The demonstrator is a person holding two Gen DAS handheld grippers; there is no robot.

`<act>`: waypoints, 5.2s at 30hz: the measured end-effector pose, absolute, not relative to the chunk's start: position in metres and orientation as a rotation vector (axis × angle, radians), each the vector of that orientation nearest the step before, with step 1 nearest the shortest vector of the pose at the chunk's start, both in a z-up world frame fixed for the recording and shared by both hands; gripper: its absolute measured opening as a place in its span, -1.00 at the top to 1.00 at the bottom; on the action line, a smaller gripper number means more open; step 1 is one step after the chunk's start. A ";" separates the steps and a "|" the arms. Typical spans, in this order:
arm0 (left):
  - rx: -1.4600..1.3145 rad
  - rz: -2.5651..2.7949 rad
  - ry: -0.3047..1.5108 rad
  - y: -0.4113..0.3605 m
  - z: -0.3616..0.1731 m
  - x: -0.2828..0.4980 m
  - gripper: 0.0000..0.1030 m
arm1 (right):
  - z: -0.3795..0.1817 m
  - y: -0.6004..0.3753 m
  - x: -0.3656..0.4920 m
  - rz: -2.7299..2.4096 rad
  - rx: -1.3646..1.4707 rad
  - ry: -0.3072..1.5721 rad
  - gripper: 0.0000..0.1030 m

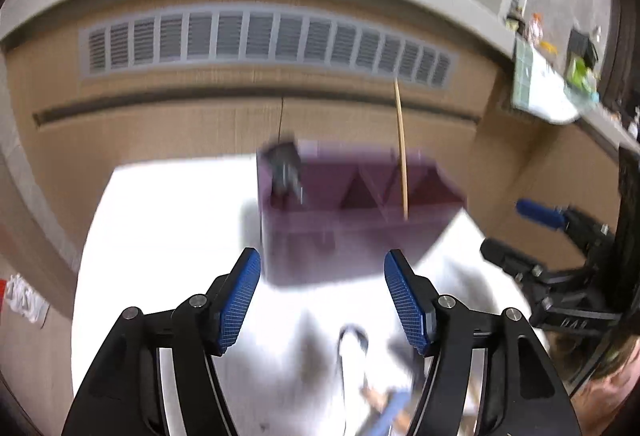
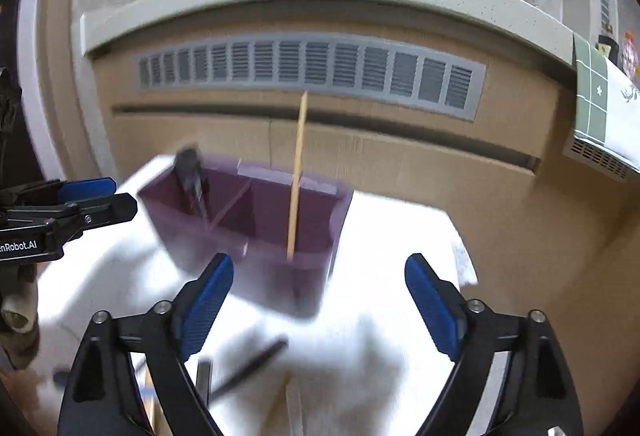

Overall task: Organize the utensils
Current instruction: 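Grasp blue spoon with left tool while right tool grasps second wooden chopstick, then lift blue spoon and chopstick over purple caddy and release both inside, then grasp white plastic spoon with right tool while left tool grasps white ball-handled spoon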

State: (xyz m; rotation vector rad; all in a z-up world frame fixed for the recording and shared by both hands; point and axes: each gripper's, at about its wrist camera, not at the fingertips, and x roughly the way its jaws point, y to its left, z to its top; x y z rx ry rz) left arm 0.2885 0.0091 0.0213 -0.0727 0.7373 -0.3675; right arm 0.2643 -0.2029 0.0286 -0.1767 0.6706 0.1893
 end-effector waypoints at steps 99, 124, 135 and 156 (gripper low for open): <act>-0.156 -0.436 0.420 0.018 0.170 0.337 0.74 | 0.165 -0.191 0.327 0.290 0.035 0.267 0.89; -0.167 -0.429 0.690 -0.007 0.064 0.379 0.17 | 0.038 -0.196 0.370 0.247 0.017 0.576 0.87; -0.134 -0.354 0.739 0.007 0.043 0.309 -0.09 | 0.035 -0.213 0.301 0.202 -0.034 0.641 0.47; -0.071 -0.270 0.962 0.020 -0.034 0.204 -0.21 | -0.066 -0.207 0.238 0.183 -0.112 0.999 0.32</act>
